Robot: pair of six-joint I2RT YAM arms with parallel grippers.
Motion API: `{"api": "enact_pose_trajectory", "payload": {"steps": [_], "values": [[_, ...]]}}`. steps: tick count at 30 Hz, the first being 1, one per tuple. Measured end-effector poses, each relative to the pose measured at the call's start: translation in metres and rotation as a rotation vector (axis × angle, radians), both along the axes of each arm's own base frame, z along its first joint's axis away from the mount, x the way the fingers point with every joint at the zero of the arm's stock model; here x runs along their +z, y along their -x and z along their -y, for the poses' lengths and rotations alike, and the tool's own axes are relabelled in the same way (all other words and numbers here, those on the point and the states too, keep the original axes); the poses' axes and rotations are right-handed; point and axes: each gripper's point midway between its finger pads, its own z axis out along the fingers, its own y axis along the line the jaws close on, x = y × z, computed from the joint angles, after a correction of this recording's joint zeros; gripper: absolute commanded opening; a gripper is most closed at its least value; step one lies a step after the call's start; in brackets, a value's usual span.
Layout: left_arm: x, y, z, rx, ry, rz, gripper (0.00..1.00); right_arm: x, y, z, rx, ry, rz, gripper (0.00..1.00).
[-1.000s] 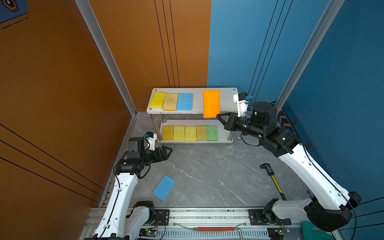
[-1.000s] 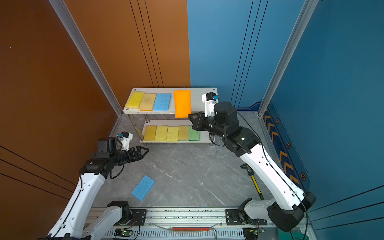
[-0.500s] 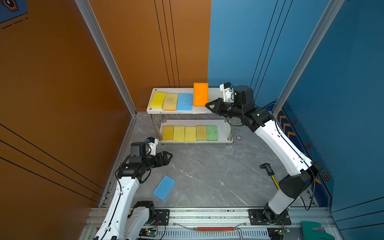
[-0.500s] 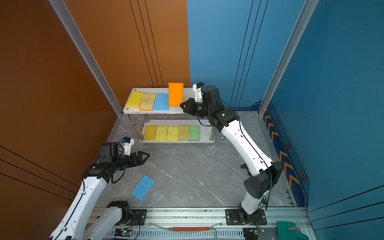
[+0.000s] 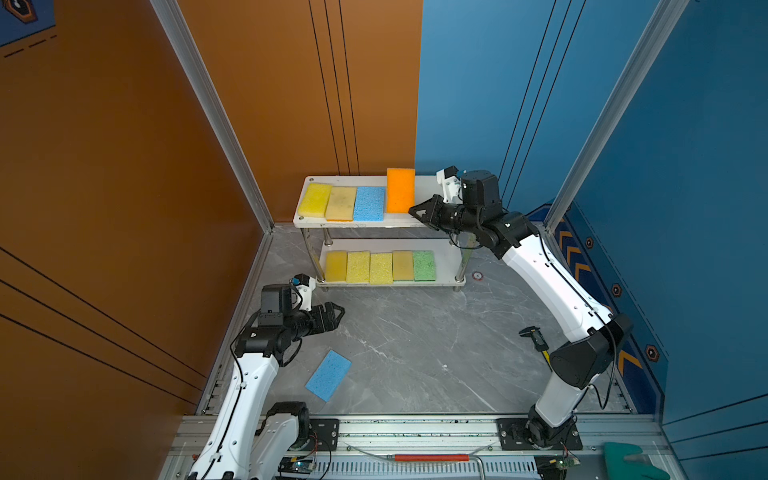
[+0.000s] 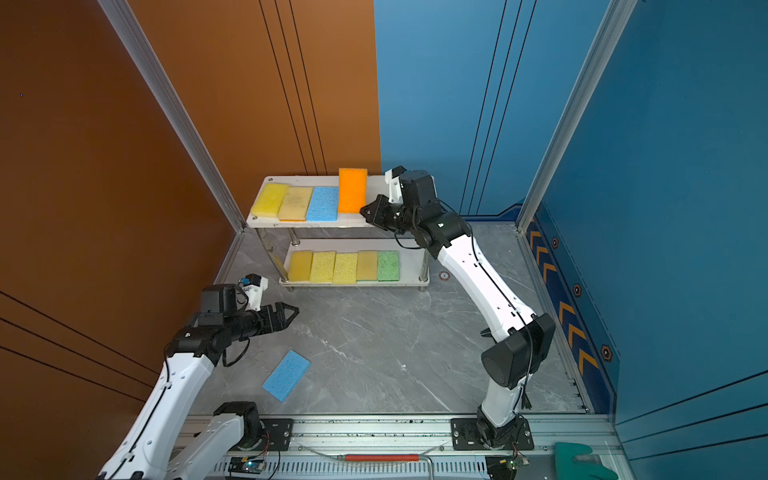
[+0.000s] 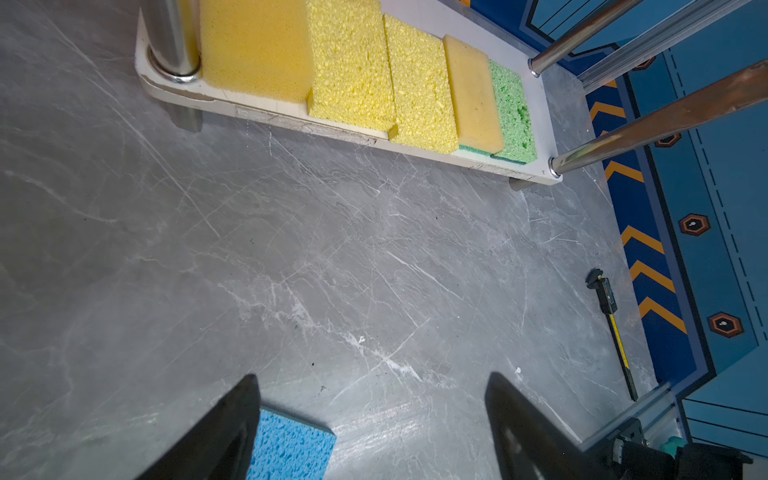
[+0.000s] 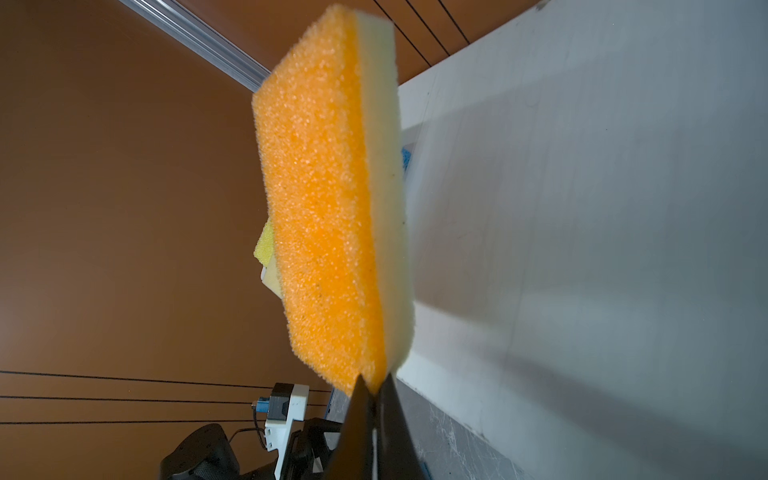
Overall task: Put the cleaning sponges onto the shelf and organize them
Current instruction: 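Carry the orange sponge to the top shelf with the right while the left withdraws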
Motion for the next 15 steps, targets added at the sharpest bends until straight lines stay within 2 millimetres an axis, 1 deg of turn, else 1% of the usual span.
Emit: {"api": "enact_pose_trajectory", "payload": {"steps": [4, 5, 9, 15], "values": [[-0.0001, -0.0001, -0.0004, 0.002, -0.002, 0.0, 0.85, 0.0001, -0.0013, 0.0018, -0.004, -0.001, 0.0, 0.0], [-0.0001, -0.0001, -0.0004, 0.0, -0.003, 0.001, 0.9, 0.0001, -0.0013, 0.0019, -0.003, -0.001, 0.0, 0.0], [-0.0003, -0.0003, -0.0009, 0.001, -0.007, 0.002, 0.9, -0.0013, -0.0021, 0.0024, -0.005, -0.006, -0.008, 0.0], [-0.001, -0.0004, -0.0009, -0.001, -0.009, 0.0, 0.9, -0.0092, -0.003, 0.0022, -0.006, -0.005, -0.032, 0.0]]}}
